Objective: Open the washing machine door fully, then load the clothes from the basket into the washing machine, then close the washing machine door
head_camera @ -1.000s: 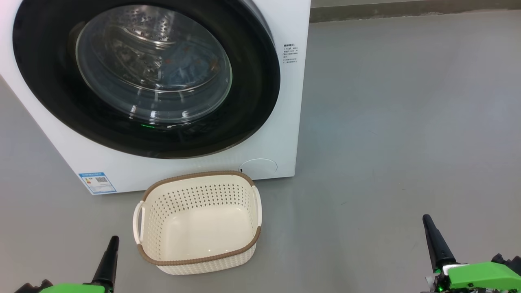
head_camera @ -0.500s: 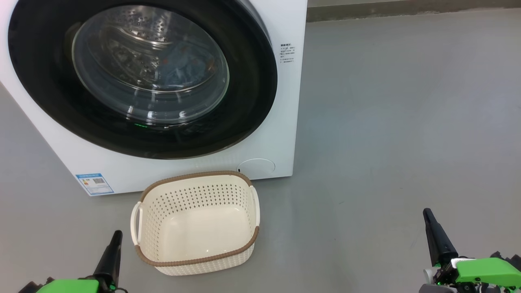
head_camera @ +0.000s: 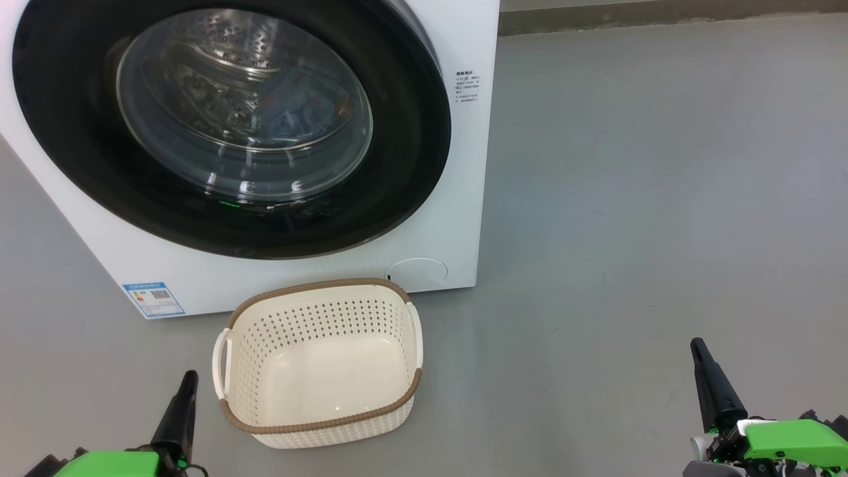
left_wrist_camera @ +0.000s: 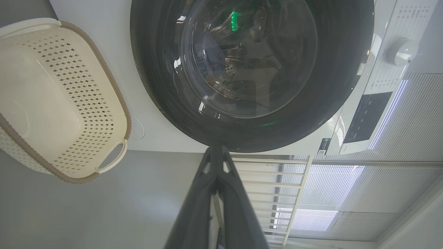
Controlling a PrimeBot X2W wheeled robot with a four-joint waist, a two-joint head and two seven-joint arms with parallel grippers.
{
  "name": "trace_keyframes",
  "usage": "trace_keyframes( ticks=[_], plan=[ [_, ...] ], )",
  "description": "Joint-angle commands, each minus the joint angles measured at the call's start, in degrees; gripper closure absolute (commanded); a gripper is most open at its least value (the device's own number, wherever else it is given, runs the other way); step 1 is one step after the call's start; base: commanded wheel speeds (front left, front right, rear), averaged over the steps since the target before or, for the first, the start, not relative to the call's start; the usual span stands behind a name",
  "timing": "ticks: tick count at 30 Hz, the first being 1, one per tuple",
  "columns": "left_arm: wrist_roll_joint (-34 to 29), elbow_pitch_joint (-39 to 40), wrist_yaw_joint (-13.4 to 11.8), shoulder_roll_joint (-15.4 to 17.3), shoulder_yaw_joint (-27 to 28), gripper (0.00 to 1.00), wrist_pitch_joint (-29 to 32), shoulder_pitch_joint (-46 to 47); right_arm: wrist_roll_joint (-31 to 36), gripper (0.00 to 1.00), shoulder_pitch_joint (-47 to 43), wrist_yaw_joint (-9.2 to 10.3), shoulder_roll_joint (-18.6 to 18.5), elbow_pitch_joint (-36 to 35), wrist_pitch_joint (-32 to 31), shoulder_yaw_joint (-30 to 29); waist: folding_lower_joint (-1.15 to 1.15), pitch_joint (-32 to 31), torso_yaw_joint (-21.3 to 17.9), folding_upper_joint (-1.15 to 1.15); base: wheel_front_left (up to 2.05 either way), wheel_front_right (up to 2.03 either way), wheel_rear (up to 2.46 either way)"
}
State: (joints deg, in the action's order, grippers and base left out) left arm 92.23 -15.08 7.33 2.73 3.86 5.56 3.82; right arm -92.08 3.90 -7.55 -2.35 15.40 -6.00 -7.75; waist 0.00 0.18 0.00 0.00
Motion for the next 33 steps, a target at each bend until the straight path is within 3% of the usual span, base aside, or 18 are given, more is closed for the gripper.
trace_keyframes(
  ticks=[1, 33],
  plan=[
    [0.6, 1.0, 0.2, 0.7, 1.9, 1.00, 0.3, 2.3, -0.2, 1.00, 2.3, 0.06, -0.6, -1.4, -0.4, 1.3, 0.00, 0.0, 0.0, 0.00, 0.00, 0.00, 0.00],
    [0.3, 1.0, 0.2, 0.5, 2.2, 1.00, 0.5, 2.3, -0.1, 1.00, 2.3, 0.06, -0.6, -1.4, -0.5, 1.3, 0.00, 0.0, 0.0, 0.00, 0.00, 0.00, 0.00]
  ],
)
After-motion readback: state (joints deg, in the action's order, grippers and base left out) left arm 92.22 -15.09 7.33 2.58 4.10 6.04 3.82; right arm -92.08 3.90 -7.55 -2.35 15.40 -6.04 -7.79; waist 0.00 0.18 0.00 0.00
